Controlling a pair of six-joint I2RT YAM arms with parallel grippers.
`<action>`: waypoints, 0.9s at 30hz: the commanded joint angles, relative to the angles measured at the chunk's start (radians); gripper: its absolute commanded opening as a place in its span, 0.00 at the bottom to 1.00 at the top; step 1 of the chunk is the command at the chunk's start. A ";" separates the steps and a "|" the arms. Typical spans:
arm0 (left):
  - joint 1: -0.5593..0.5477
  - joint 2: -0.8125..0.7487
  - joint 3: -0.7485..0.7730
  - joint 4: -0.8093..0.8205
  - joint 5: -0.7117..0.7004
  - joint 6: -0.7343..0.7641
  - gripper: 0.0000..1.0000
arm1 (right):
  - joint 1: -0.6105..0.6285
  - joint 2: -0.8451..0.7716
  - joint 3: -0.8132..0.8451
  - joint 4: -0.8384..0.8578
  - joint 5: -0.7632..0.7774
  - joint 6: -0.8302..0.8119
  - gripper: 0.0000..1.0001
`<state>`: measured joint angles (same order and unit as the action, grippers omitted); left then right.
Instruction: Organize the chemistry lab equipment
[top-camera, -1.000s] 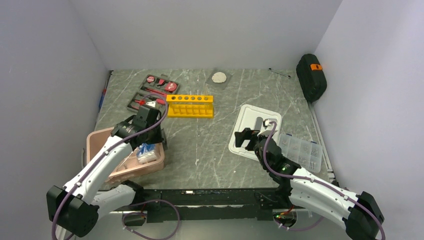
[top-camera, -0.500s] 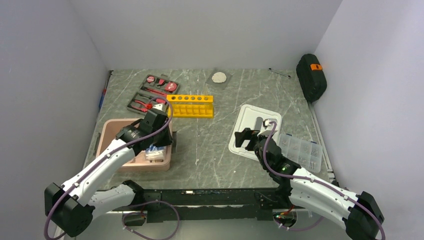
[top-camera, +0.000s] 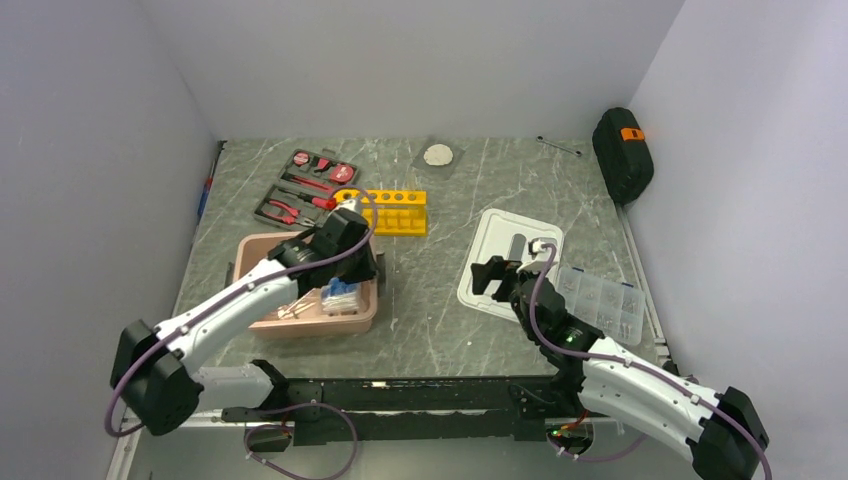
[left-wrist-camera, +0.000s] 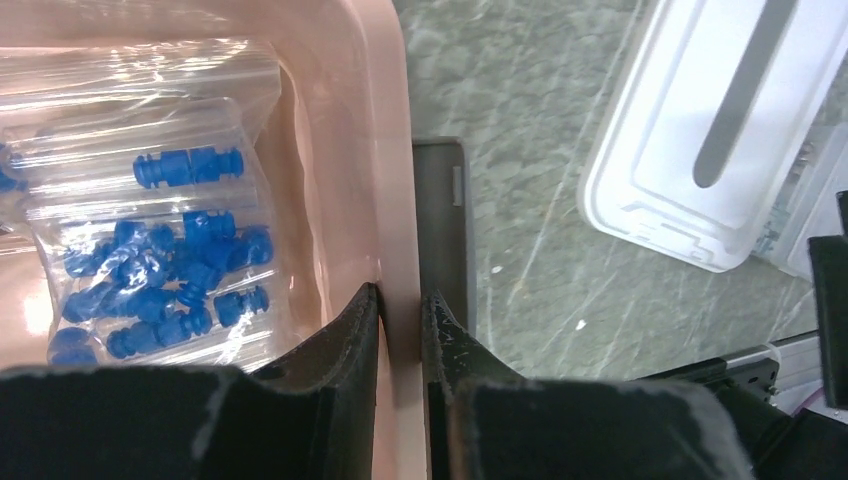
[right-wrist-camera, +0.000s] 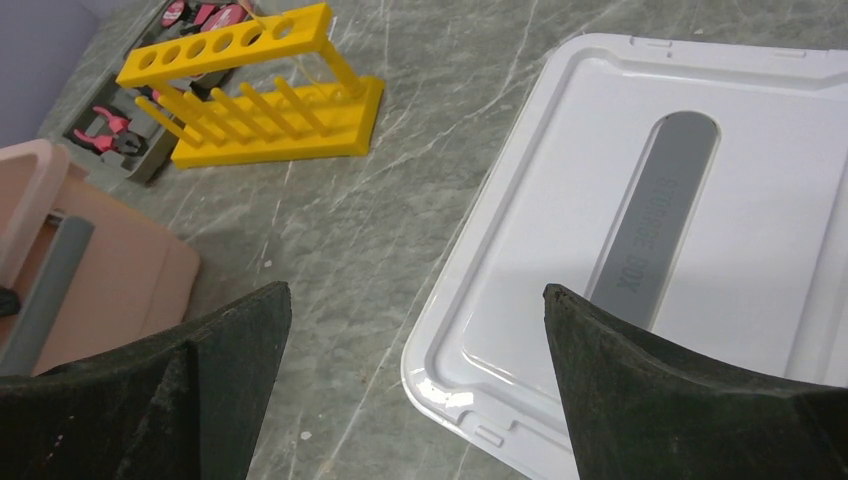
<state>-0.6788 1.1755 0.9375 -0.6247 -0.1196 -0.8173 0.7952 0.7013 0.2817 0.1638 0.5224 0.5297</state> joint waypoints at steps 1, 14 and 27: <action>-0.049 0.095 0.109 0.170 0.058 -0.032 0.00 | -0.002 -0.032 0.034 -0.020 0.037 0.015 0.98; -0.126 0.369 0.307 0.255 0.107 -0.011 0.00 | -0.001 -0.130 0.026 -0.097 0.102 0.013 0.98; -0.161 0.467 0.402 0.313 0.074 -0.054 0.00 | -0.001 -0.177 0.022 -0.140 0.125 0.018 0.99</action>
<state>-0.8265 1.6230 1.2800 -0.4446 -0.0822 -0.8322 0.7940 0.5362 0.2817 0.0376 0.6243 0.5362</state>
